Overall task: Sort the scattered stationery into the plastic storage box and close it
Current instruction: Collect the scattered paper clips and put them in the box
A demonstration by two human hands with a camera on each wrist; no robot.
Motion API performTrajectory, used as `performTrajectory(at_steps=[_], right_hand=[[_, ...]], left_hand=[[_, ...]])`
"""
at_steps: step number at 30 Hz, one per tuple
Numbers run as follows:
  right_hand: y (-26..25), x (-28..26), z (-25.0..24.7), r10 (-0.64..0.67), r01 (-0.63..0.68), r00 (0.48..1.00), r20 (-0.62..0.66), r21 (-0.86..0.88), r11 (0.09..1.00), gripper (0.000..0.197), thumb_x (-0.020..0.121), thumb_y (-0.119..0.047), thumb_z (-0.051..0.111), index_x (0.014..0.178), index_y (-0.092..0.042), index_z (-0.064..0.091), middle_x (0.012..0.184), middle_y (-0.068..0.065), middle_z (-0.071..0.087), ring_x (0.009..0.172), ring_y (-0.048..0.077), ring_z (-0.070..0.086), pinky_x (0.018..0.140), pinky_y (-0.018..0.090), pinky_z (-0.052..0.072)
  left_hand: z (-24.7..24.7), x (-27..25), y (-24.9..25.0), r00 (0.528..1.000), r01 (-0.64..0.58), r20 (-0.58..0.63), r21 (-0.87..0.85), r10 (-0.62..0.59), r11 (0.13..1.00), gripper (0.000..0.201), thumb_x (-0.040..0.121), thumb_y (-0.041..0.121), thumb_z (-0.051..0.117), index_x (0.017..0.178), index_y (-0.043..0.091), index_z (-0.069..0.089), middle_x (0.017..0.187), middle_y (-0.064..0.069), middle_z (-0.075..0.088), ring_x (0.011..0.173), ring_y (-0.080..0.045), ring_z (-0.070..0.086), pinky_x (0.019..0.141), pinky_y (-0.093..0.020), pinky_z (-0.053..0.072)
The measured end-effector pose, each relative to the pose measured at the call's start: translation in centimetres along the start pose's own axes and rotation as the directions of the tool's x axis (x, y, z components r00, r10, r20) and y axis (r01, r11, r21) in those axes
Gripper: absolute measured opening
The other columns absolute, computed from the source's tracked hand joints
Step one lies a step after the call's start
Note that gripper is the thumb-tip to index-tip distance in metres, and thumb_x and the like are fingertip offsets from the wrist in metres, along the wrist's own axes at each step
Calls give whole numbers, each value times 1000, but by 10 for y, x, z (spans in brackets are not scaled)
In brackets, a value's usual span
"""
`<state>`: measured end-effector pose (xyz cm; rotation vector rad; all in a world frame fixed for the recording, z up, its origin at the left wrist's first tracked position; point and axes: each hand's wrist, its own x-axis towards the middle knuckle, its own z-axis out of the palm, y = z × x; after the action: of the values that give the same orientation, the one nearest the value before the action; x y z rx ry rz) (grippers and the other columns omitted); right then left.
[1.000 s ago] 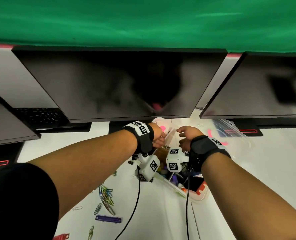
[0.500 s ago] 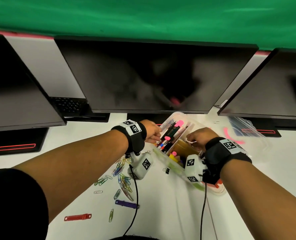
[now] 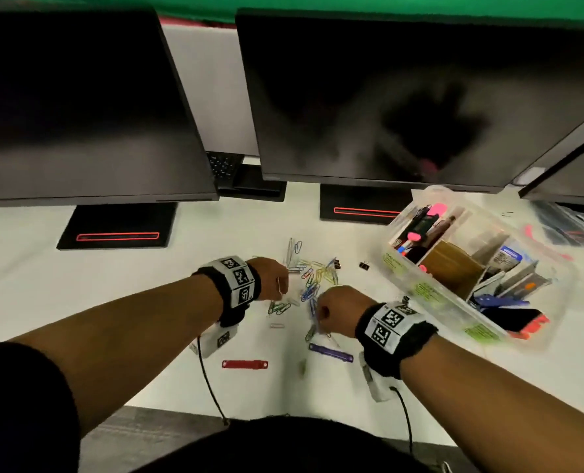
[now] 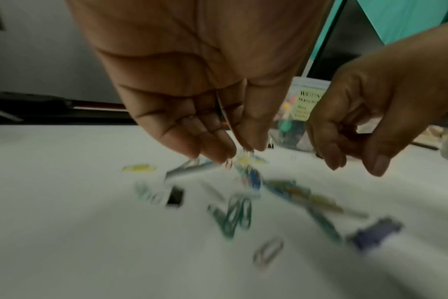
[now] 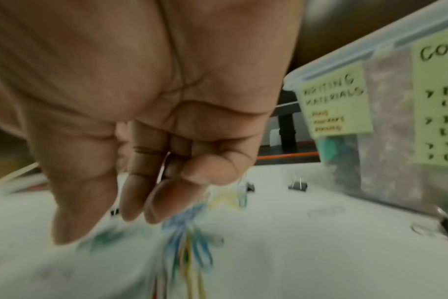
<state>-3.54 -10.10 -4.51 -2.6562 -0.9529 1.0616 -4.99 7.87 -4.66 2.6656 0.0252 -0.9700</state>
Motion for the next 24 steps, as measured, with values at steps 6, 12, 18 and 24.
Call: performTrajectory(at_steps=[6, 12, 18, 24], right_hand=[[-1, 8, 45, 93, -82, 988, 121, -91, 992, 29, 78, -28, 71, 98, -7, 68, 105, 12, 68, 102, 29, 62, 76, 28, 43], [9, 16, 51, 132, -131, 991, 11, -28, 991, 20, 86, -20, 60, 101, -8, 66, 112, 11, 65, 106, 28, 59, 83, 26, 41], [17, 12, 43, 225, -211, 947, -228, 84, 974, 19, 91, -20, 52, 100, -8, 63, 110, 12, 60, 103, 28, 57, 84, 29, 42], [26, 6, 34, 354, -259, 890, -288, 321, 911, 10, 90, -5, 44, 96, -7, 52, 92, 15, 62, 84, 30, 56, 68, 25, 36]], left_hand=[[36, -15, -37, 998, -42, 49, 83, 38, 996, 26, 89, 20, 58, 113, 12, 62, 121, -8, 62, 114, -25, 56, 94, -30, 43], [33, 0, -50, 997, 8, -77, 16, -7, 1000, 25, 91, 17, 50, 113, 12, 62, 123, -9, 58, 116, -26, 54, 97, -32, 43], [21, 24, -47, 976, 75, -206, -4, -74, 997, 32, 88, 32, 59, 112, 12, 56, 124, -8, 53, 113, -26, 54, 92, -33, 44], [30, 38, -43, 979, 137, -142, -60, -144, 989, 40, 80, 23, 72, 111, 7, 52, 115, -10, 62, 105, -26, 60, 77, -28, 40]])
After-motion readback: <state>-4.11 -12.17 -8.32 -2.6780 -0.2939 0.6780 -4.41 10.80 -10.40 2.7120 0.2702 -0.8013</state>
